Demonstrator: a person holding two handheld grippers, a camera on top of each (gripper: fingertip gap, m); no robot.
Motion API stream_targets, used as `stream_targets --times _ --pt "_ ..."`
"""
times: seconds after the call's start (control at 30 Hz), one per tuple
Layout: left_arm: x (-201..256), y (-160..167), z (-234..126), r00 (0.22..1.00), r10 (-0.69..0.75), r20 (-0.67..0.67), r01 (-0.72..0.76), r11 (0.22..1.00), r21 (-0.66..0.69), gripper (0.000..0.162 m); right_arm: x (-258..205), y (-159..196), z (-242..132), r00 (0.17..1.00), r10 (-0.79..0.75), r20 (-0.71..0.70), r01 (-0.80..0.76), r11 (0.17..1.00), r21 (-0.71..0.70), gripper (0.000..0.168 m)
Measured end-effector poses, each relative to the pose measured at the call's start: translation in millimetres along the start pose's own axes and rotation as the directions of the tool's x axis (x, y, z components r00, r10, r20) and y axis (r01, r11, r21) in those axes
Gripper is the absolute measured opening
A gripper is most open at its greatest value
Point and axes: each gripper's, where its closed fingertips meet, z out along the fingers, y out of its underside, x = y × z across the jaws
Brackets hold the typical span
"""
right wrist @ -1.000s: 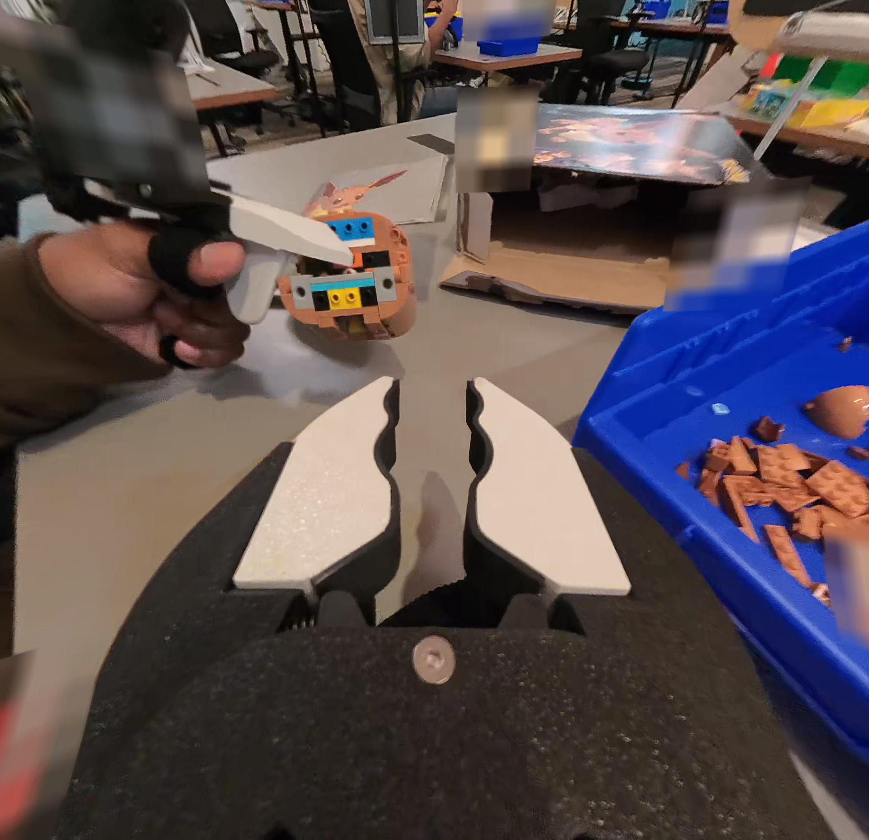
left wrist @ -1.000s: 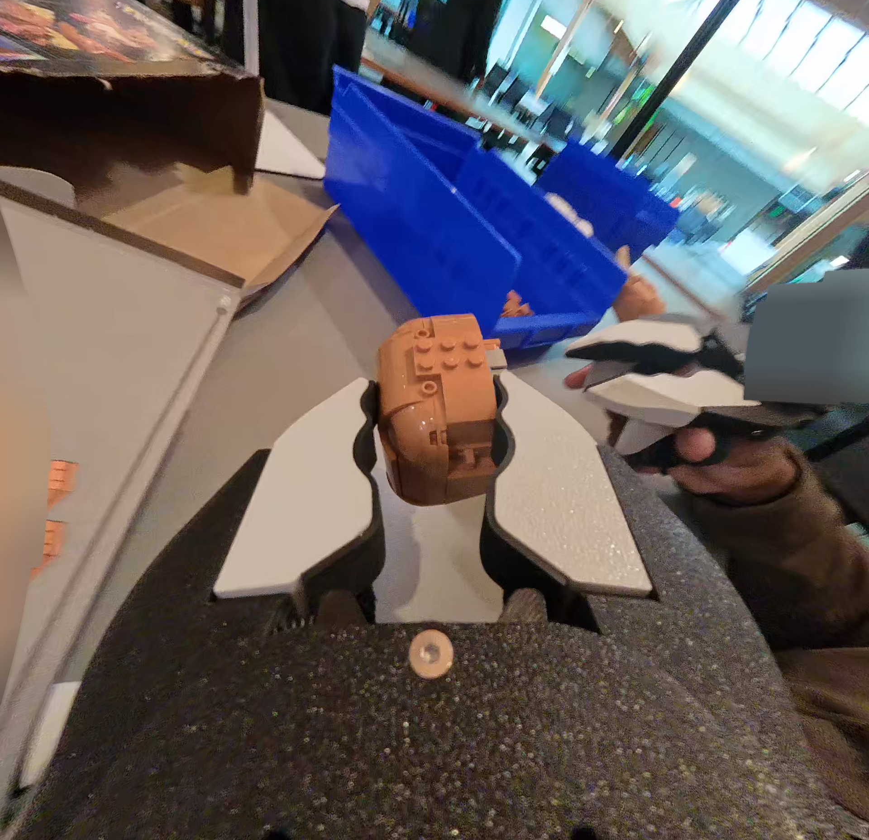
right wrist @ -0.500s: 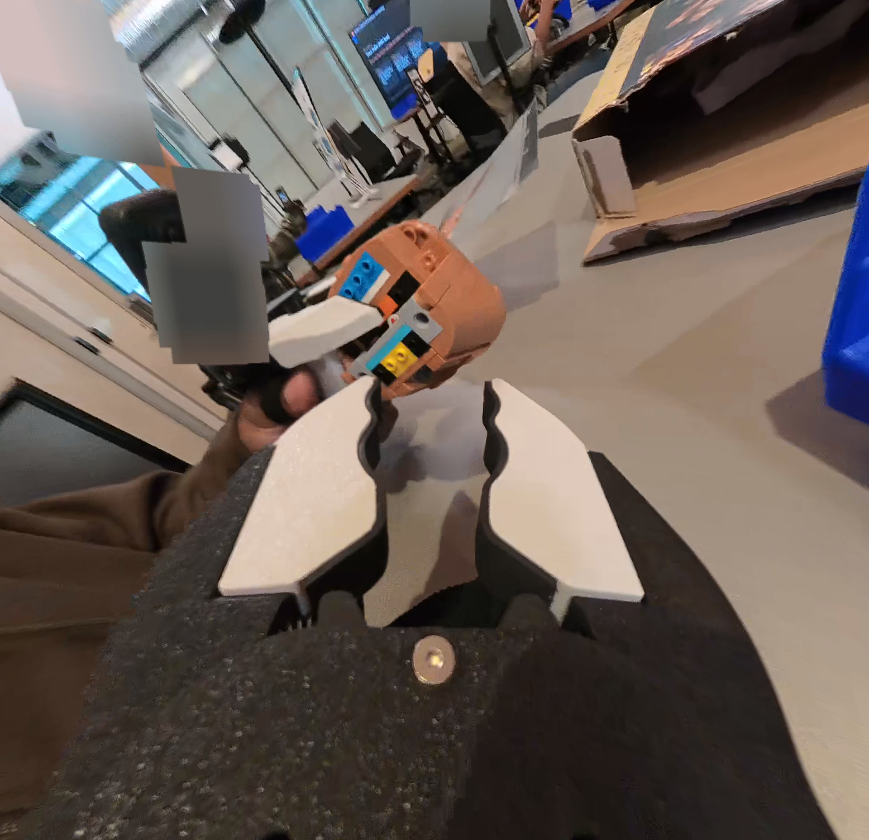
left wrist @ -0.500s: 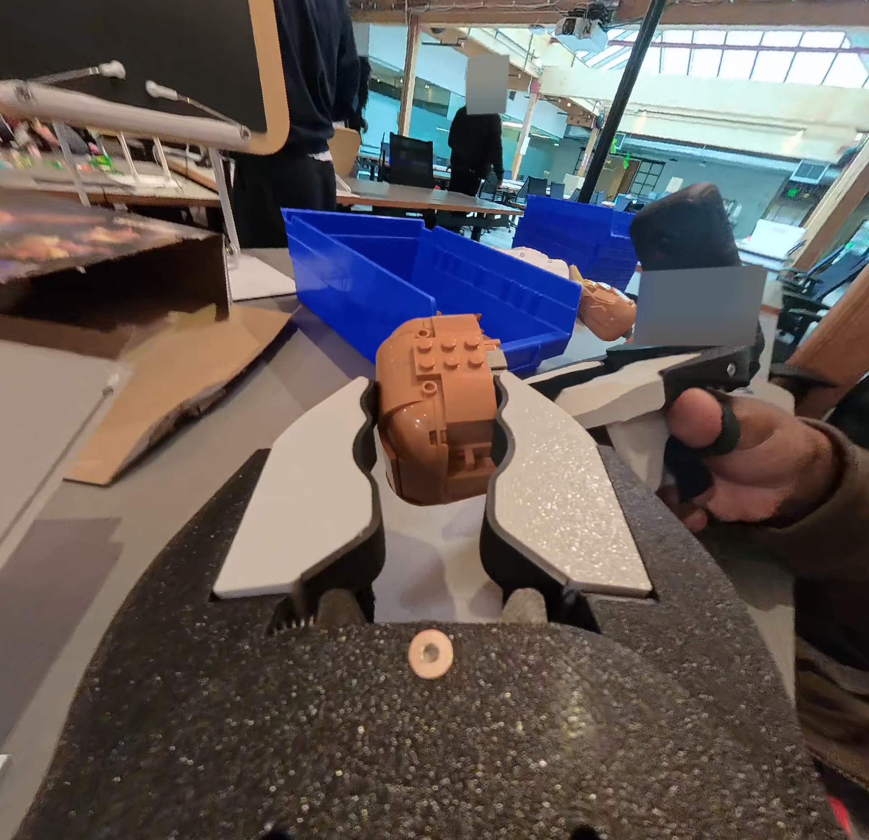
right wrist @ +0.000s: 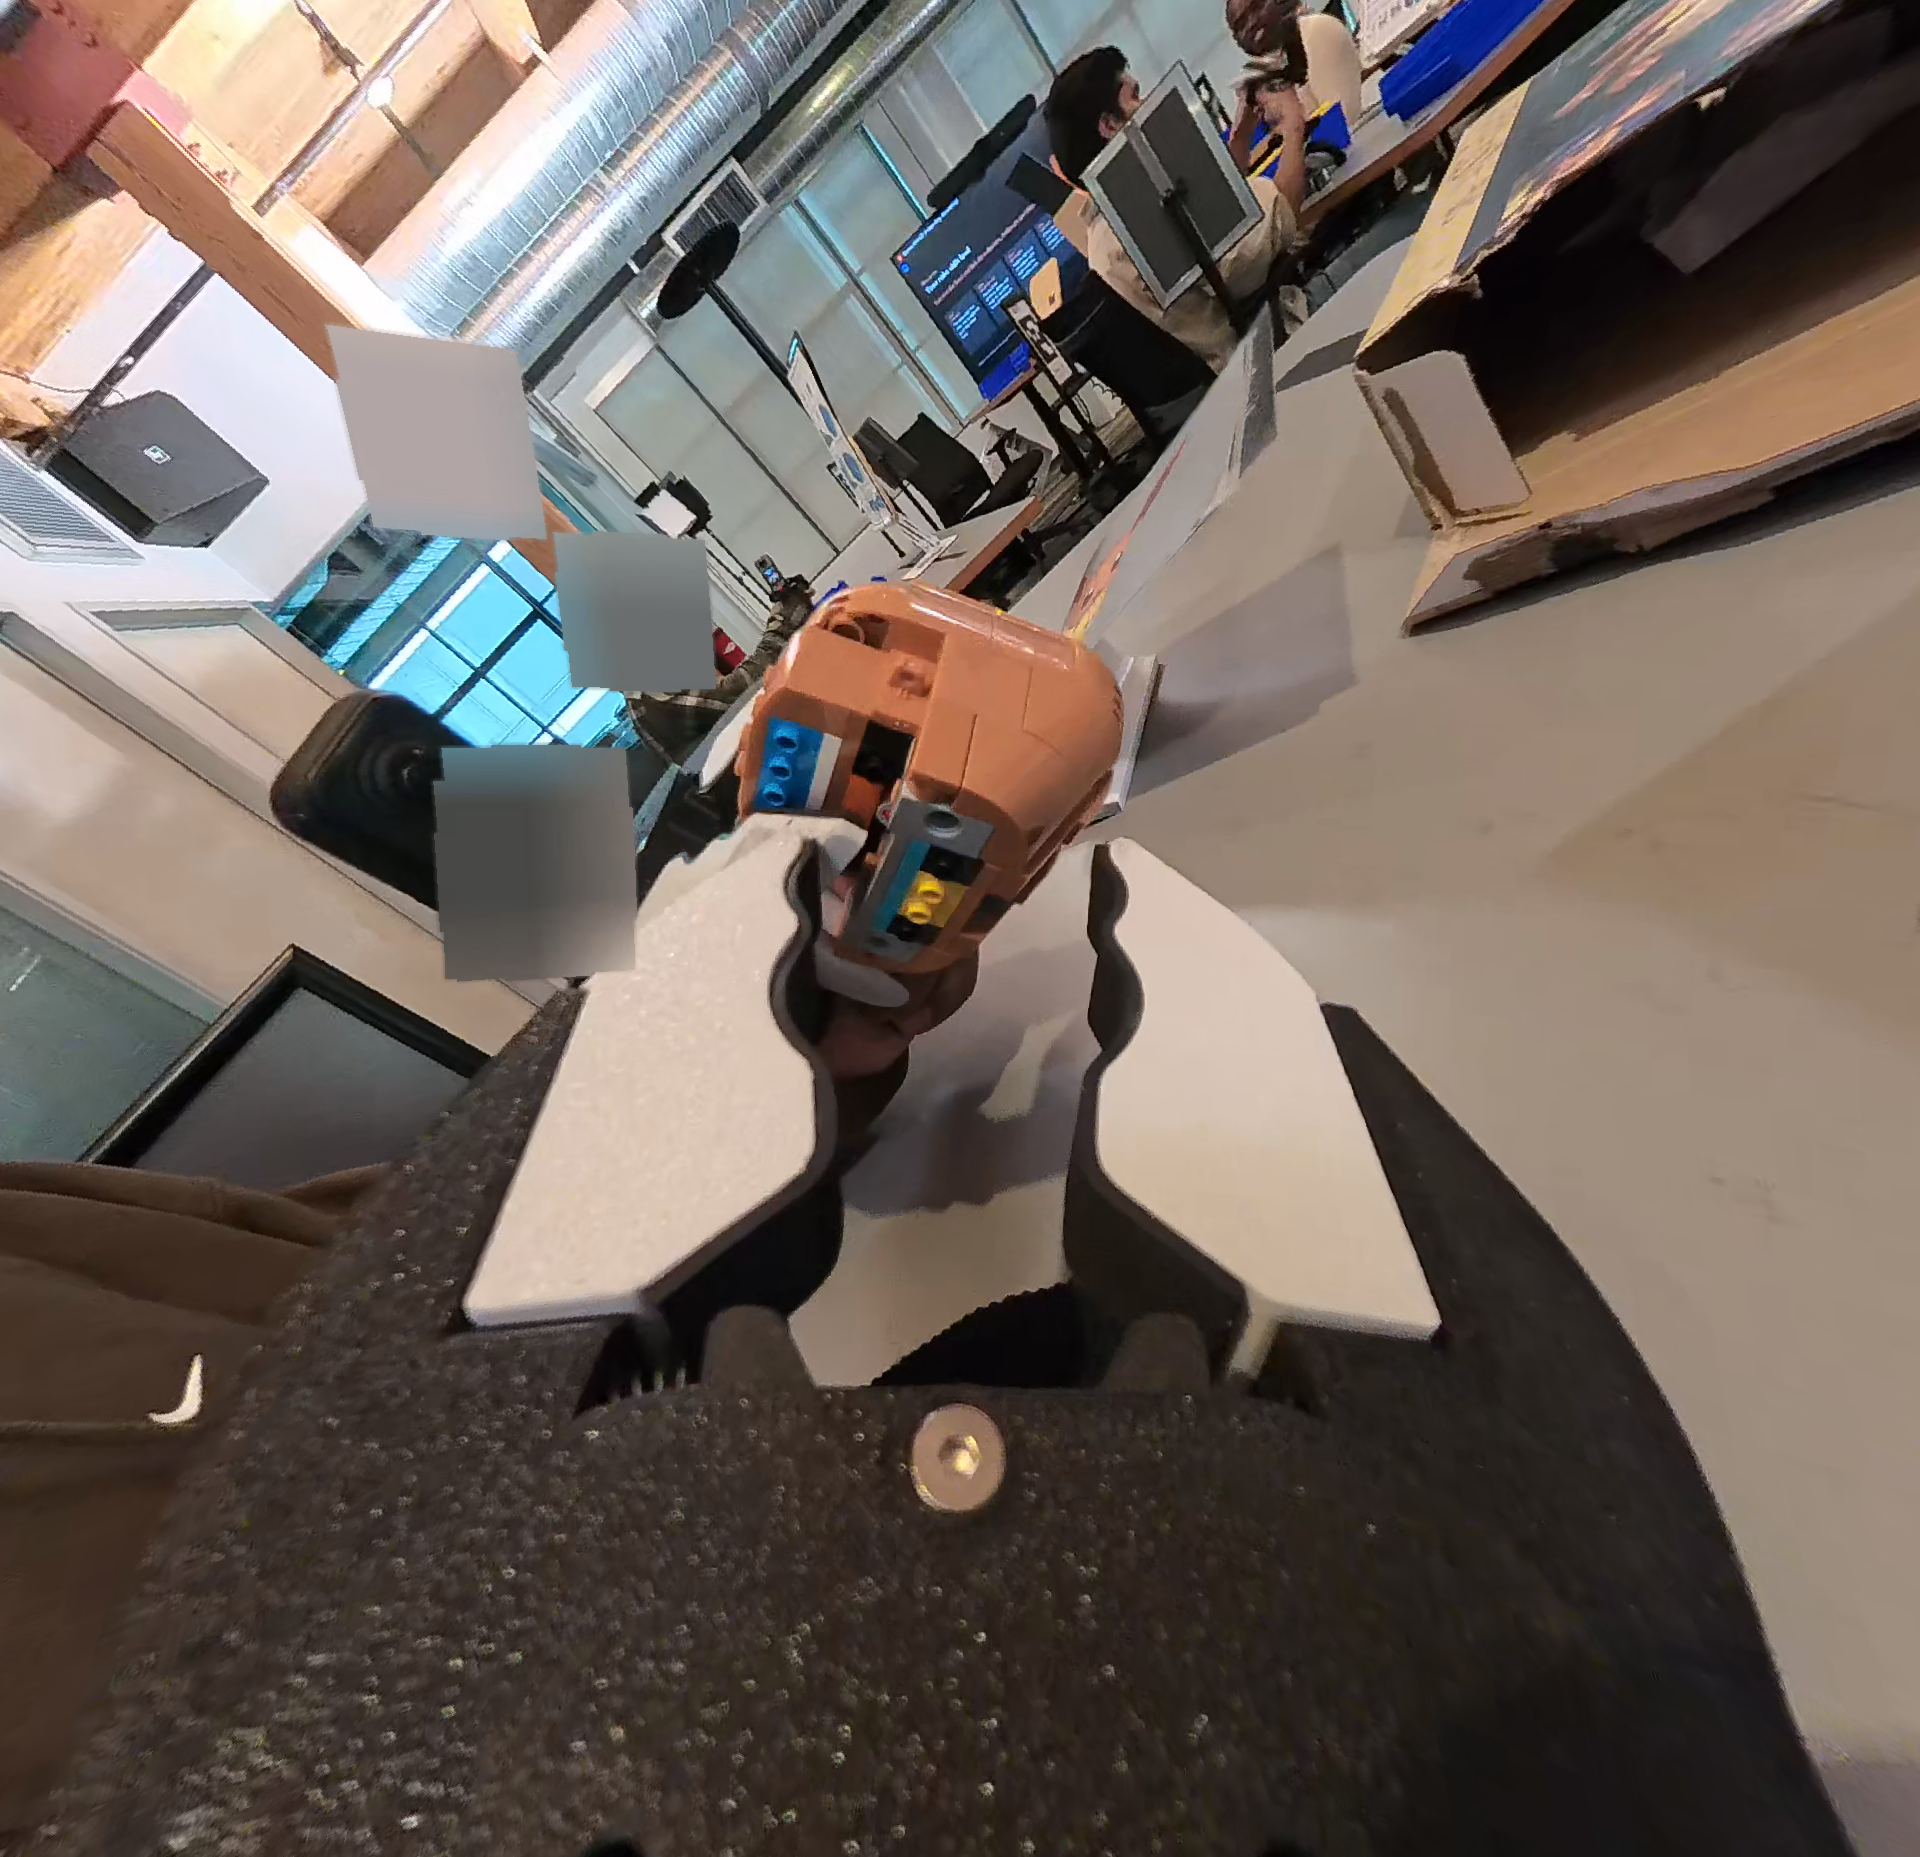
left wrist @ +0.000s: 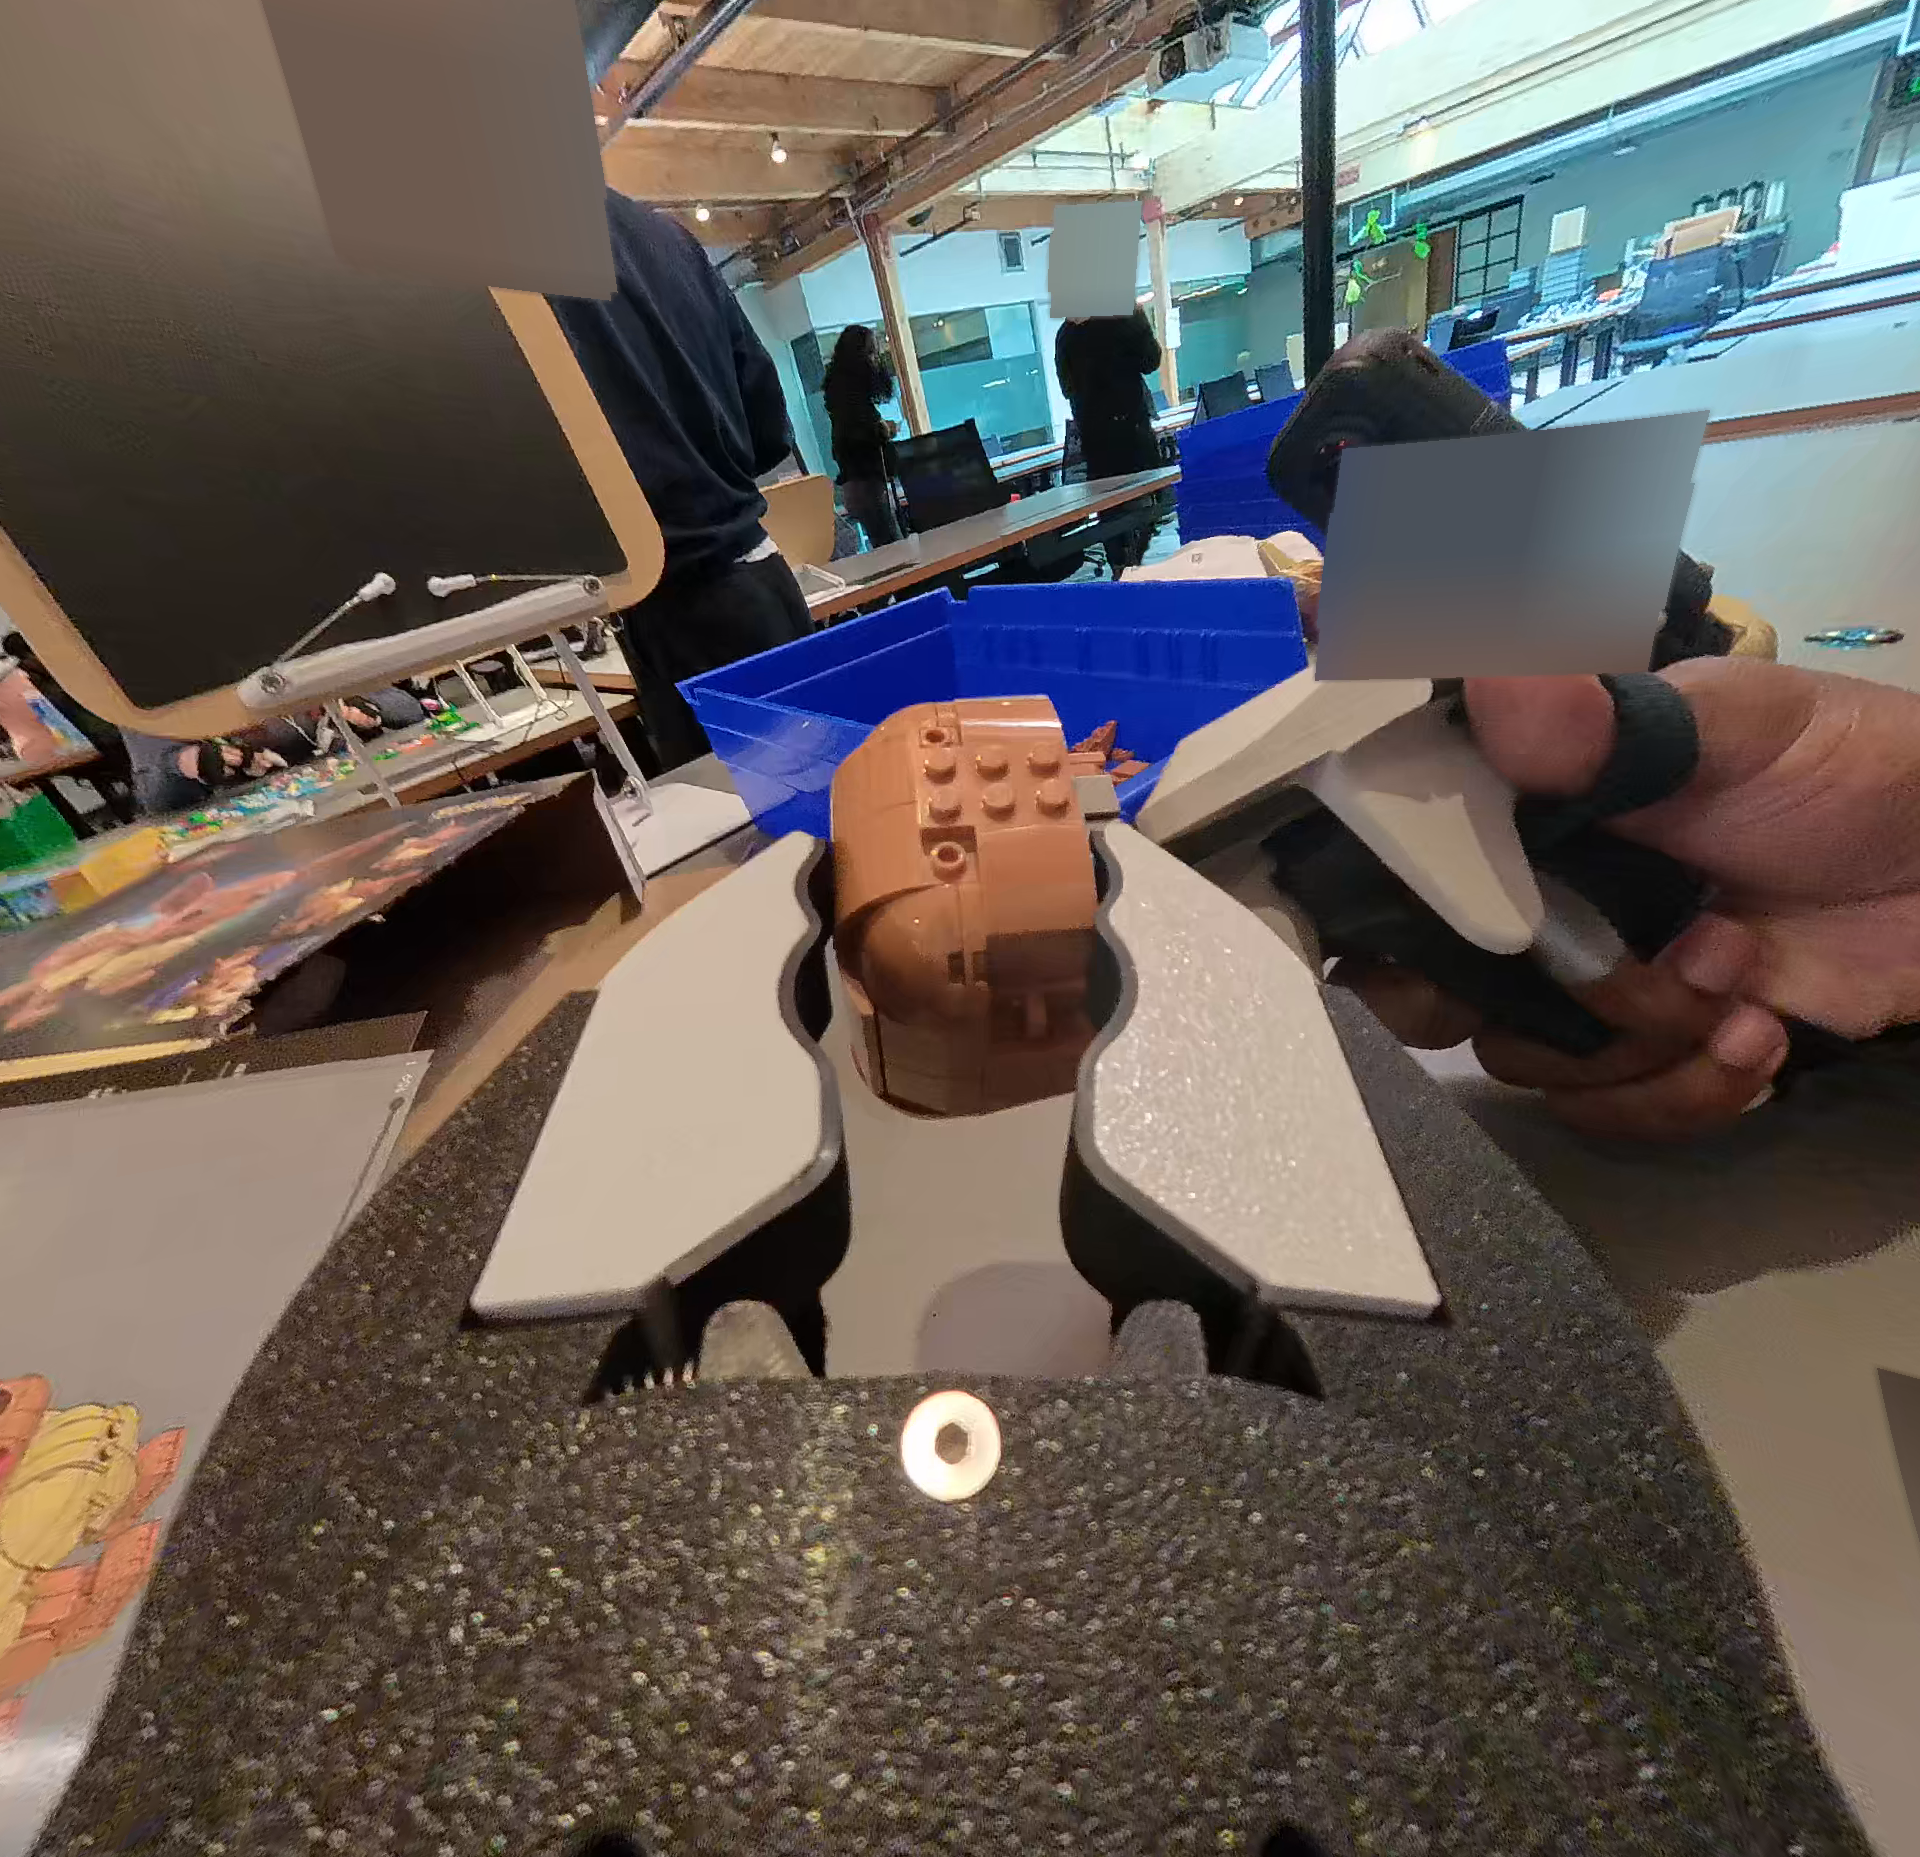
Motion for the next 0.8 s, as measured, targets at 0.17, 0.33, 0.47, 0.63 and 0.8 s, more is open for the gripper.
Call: stream_targets --times 0.17,0.33,0.47,0.63,0.8 --pt "1 -2 -1 0.997 0.071 0.014 -0.071 0.997 0.016 0.047 -1 -2 -1 1.0 -0.008 -0.005 0.008 1.0 0.018 0.047" --pt "9 -4 -1 0.969 0.242 0.041 -0.243 0.97 0.017 0.047 -2 -4 -4 1.0 0.008 0.0 -0.008 0.999 0.044 0.047" --pt "14 -9 -3 0.941 0.332 0.061 -0.334 0.942 0.04 0.046 -4 0 -3 1.0 0.021 0.016 -0.022 0.999 0.038 0.045" --pt "14 -9 -3 0.942 0.331 0.056 -0.333 0.942 0.04 0.046 -4 -2 -5 1.0 -0.031 -0.006 0.031 0.997 0.066 0.029" --pt "14 -6 -3 0.959 0.284 0.021 -0.284 0.958 0.023 0.047 -6 -4 -8 0.957 -0.261 -0.128 0.27 0.961 0.059 0.028"
